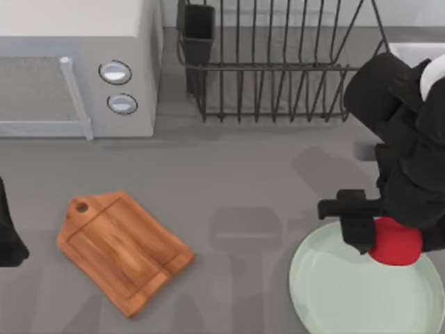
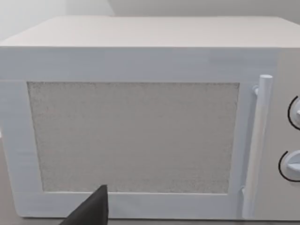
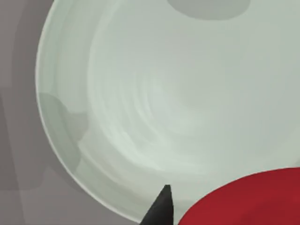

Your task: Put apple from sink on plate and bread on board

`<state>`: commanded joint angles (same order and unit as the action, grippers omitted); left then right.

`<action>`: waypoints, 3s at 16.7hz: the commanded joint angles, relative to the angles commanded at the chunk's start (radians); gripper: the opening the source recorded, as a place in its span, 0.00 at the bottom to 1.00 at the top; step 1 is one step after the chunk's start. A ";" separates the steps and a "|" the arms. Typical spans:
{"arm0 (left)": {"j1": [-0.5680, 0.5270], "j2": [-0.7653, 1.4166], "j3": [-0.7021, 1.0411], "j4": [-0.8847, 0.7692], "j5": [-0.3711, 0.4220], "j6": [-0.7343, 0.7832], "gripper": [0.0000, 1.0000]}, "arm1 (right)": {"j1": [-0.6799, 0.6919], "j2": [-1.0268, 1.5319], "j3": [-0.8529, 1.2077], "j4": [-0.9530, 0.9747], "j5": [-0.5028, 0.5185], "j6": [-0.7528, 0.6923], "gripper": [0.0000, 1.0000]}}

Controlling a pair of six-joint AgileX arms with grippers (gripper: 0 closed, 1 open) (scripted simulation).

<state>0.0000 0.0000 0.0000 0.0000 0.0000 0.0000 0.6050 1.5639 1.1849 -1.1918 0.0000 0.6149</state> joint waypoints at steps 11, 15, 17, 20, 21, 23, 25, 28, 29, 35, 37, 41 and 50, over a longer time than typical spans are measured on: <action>0.000 0.000 0.000 0.000 0.000 0.000 1.00 | 0.000 0.000 0.000 0.000 0.000 0.000 1.00; 0.000 0.000 0.000 0.000 0.000 0.000 1.00 | 0.000 0.000 0.000 0.000 0.000 0.000 1.00; 0.000 0.000 0.000 0.000 0.000 0.000 1.00 | 0.000 0.000 0.000 0.000 0.000 0.000 1.00; 0.000 0.000 0.000 0.000 0.000 0.000 1.00 | -0.001 0.000 0.000 0.001 0.000 0.000 1.00; 0.000 0.000 0.000 0.000 0.000 0.000 1.00 | -0.006 -0.009 -0.008 0.009 0.000 -0.005 1.00; 0.000 0.000 0.000 0.000 0.000 0.000 1.00 | -0.027 -0.057 -0.048 0.049 0.000 -0.026 1.00; 0.000 0.000 0.000 0.000 0.000 0.000 1.00 | -0.062 -0.146 -0.117 0.118 0.000 -0.062 1.00; 0.000 0.000 0.000 0.000 0.000 0.000 1.00 | -0.136 -0.352 -0.266 0.267 0.000 -0.138 1.00; 0.000 0.000 0.000 0.000 0.000 0.000 1.00 | -0.166 -0.437 -0.325 0.327 0.000 -0.168 1.00; 0.000 0.000 0.000 0.000 0.000 0.000 1.00 | -0.372 -1.005 -0.730 0.734 0.000 -0.378 1.00; 0.000 0.000 0.000 0.000 0.000 0.000 1.00 | -0.440 -1.190 -0.865 0.871 0.000 -0.447 1.00; 0.000 0.000 0.000 0.000 0.000 0.000 1.00 | -0.552 -1.460 -1.087 1.093 0.000 -0.561 1.00; 0.000 0.000 0.000 0.000 0.000 0.000 1.00 | -0.605 -1.564 -1.185 1.192 0.000 -0.615 1.00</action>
<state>0.0000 0.0000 0.0000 0.0000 0.0000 0.0000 0.0000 0.0000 0.0000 0.0000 0.0000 0.0000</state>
